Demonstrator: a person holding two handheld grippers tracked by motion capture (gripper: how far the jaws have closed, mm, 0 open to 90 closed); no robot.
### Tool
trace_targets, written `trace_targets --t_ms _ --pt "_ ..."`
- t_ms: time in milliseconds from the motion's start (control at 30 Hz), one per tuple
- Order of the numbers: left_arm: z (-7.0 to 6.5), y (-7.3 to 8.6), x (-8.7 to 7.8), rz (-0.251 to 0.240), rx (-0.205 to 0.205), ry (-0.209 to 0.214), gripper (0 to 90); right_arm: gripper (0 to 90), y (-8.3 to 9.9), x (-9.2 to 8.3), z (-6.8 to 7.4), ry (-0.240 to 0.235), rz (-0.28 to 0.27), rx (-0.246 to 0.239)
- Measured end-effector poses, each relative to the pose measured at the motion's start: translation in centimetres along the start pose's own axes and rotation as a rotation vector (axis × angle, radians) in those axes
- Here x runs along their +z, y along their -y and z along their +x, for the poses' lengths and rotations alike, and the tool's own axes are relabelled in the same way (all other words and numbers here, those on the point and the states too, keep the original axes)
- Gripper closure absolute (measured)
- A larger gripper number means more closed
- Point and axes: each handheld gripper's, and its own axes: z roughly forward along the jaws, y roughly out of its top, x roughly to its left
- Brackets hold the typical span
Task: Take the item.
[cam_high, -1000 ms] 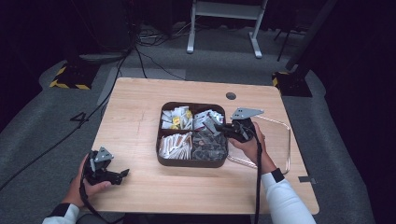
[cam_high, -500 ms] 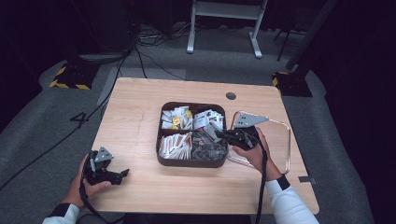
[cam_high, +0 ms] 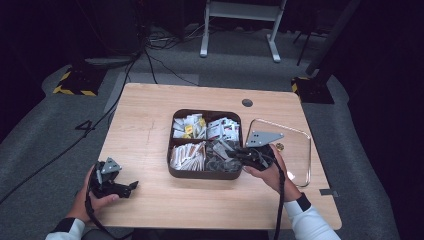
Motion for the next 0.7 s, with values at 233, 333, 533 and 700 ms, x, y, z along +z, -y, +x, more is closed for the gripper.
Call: trace_targets --t_ms 233,333,533,700 --pt "0.0 0.0 0.0 0.0 0.0 0.0 0.5 89.7 0.2 0.2 1.3 -0.042 0.011 -0.025" --pt "0.0 0.0 0.0 -0.001 -0.001 0.0 0.5 89.6 0.3 0.4 1.9 -0.058 0.021 -0.039" --pt "0.0 0.0 0.0 0.0 -0.001 0.0 0.5 89.6 0.5 0.8 2.9 -0.084 0.037 -0.061" --pt "0.0 0.0 0.0 0.0 -0.001 0.0 0.5 89.6 0.8 1.4 3.9 -0.122 0.06 -0.077"
